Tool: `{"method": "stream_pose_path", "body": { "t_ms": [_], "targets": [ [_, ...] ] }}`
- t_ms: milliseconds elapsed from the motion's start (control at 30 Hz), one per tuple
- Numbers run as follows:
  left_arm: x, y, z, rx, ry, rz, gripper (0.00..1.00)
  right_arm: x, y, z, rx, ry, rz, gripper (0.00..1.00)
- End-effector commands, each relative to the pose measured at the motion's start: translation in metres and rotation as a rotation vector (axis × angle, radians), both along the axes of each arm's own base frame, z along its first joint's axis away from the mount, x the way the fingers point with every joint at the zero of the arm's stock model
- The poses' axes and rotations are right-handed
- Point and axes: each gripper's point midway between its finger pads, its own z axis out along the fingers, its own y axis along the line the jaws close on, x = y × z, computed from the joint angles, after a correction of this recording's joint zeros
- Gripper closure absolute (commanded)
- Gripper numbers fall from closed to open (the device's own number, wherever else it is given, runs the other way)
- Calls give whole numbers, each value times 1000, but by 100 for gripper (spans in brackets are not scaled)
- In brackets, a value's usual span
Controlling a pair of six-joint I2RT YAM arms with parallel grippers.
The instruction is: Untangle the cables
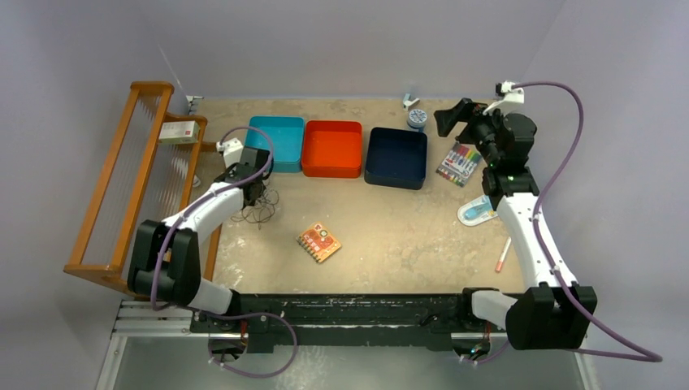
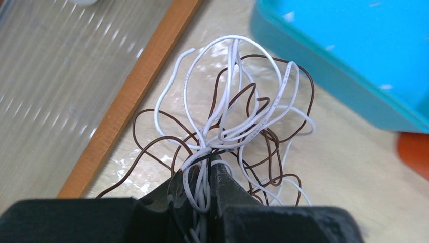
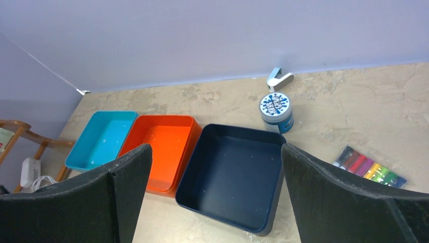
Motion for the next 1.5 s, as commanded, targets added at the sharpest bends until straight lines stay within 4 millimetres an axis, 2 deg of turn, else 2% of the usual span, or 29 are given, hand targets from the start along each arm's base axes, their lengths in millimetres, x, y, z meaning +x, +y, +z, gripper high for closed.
{"method": "stream_pose_path", "body": {
  "t_ms": [0, 233, 400, 633, 800, 867, 1000, 1100, 1167, 1300, 1467],
  "targets": [
    [17, -27, 59, 25, -125, -96, 100, -3, -5, 30, 19, -95, -28, 2],
    [22, -98, 101, -105, -231, -333, 100, -12, -9, 38, 26, -121, -52, 2],
    [7, -153, 120, -153, -275, -562, 100, -18, -12, 42, 32, -133, -71, 2],
    [-22, -243, 119, -236, -293, -874, 100, -24, -7, 41, 92, -135, -57, 1],
    [-41, -314, 108, -288, -294, -1060, 100, -27, -11, 42, 102, -134, -85, 1],
    [-45, -332, 100, -303, -285, -1105, 100, -28, -15, 44, 101, -138, -105, 1],
    [-44, -344, 78, -308, -258, -1134, 100, -29, -19, 24, 100, -93, -133, 1],
    [-40, -343, 71, -289, -264, -1125, 80, -28, -19, 5, 121, -44, -141, 2],
    [-36, -341, 75, -269, -279, -1110, 70, -28, -20, -6, 136, -30, -150, 3],
    [-28, -330, 90, -218, -318, -1072, 58, -31, -15, -16, 86, -6, -109, 1],
    [-19, -306, 96, -188, -322, -1010, 54, -34, -11, -21, 29, -3, -69, 1]
  ]
}}
